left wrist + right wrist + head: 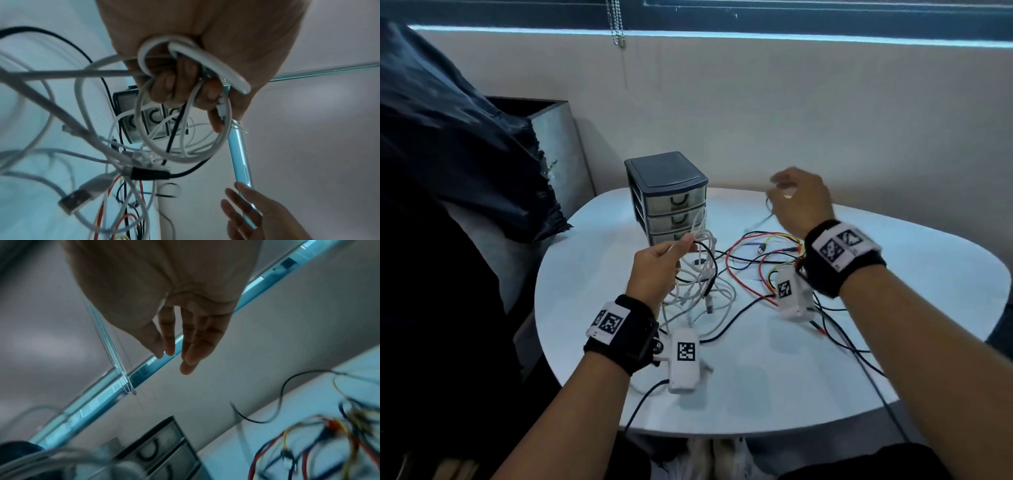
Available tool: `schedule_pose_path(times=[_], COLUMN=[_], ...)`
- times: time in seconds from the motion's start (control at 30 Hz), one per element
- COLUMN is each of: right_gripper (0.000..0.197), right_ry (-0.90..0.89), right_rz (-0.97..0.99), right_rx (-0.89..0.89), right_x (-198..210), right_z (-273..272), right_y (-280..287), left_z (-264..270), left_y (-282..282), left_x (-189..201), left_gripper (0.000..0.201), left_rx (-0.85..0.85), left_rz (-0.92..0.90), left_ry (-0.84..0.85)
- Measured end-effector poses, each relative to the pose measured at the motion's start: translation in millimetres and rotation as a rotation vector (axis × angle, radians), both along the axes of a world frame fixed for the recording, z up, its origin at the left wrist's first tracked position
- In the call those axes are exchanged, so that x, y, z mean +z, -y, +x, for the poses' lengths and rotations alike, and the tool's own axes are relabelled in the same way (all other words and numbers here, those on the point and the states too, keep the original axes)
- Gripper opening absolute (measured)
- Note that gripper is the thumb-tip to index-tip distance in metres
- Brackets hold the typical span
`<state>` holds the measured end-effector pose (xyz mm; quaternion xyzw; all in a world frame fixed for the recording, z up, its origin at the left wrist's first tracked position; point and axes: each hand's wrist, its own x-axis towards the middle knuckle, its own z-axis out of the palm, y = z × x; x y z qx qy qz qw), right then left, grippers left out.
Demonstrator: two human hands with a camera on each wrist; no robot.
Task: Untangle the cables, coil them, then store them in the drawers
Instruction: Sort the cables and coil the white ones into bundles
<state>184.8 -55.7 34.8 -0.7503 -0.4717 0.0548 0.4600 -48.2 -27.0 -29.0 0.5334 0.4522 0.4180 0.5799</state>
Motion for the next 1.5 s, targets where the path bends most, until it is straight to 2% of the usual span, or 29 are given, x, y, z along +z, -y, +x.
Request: schedule_pose_path(times=[0.03,0.17,0.23,0.37,0.5,0.63,0.73,0.87,1.0,1.07,1.13,1.23,1.3,1.37,1.5], right_gripper=[0.003,0.014,0.012,0.014,0.017,0.024,0.027,0.028,0.023,0.02,0.018,0.016,0.016,0.017,0.013], right_ry=[-0.048,-0.309,-0.331,-0.24,-0.181,0.031,0.056,0.201,0.29,0.25,0.135,0.005,0.018,0.043,-0.049], right_rz=[0.024,0.045,0.026,0.035,0.035,-0.045,-0.158,-0.315,-0.289,-0.269,-0.215,-0.102,-0.065,-0.051,-0.008], right_rx=[0.017,0.097,0.152,0.161,0.13,0.124,0.109,0.105,0.05,0.055,0.051,-0.032,-0.133,-0.23,-0.291], right_x=[-8.1,-34.8,-46.8,-60.1,-56.4,-52.1,-46.1,-36.0,-35.4,-38.1,-38.3,-34.1,-29.4,-22.8,-12.0], right_z=[-10.0,-58.6,-81.3,-100.4,-104.3,-110.7,-107.9,-105.0,-102.9,-98.7,-88.1,-59.8,-37.4,-17.3,10.0], right_y=[6.8,42.1,55.1,57.8,54.0,51.2,47.4,44.3,45.8,46.2,46.5,47.4,51.0,56.1,58.9], left_z=[1.8,10.4,10.0,5.7,2.1,2.1,0.9,2.2,4.5,3.7,1.2,-8.5,-19.0,-28.7,-38.0], left_y=[1.4,12.3,17.2,19.1,18.6,21.1,20.1,26.6,24.3,23.2,23.6,17.3,6.6,-2.3,-9.7], left_x=[-0.7,-1.9,-0.9,-2.3,-6.0,-5.2,-9.2,-12.0,-15.5,-17.3,-17.4,-16.9,-17.0,-13.7,3.6], left_gripper=[0.031,0.044,0.042,0.031,0.032,0.034,0.034,0.031,0.023,0.016,0.011,0.018,0.026,0.031,0.033], left_rx=[-0.008,-0.04,-0.055,-0.102,-0.173,-0.201,-0.219,-0.251,-0.233,-0.236,-0.233,-0.138,-0.033,0.038,0.046], left_rz=[-0.035,-0.151,-0.186,-0.177,-0.123,-0.081,-0.098,-0.092,-0.056,-0.037,-0.031,0.007,0.023,0.013,0.031], left_ry=[0.027,0.14,0.164,0.149,0.13,0.106,0.135,0.141,0.117,0.095,0.088,0.041,0.015,0.048,0.159])
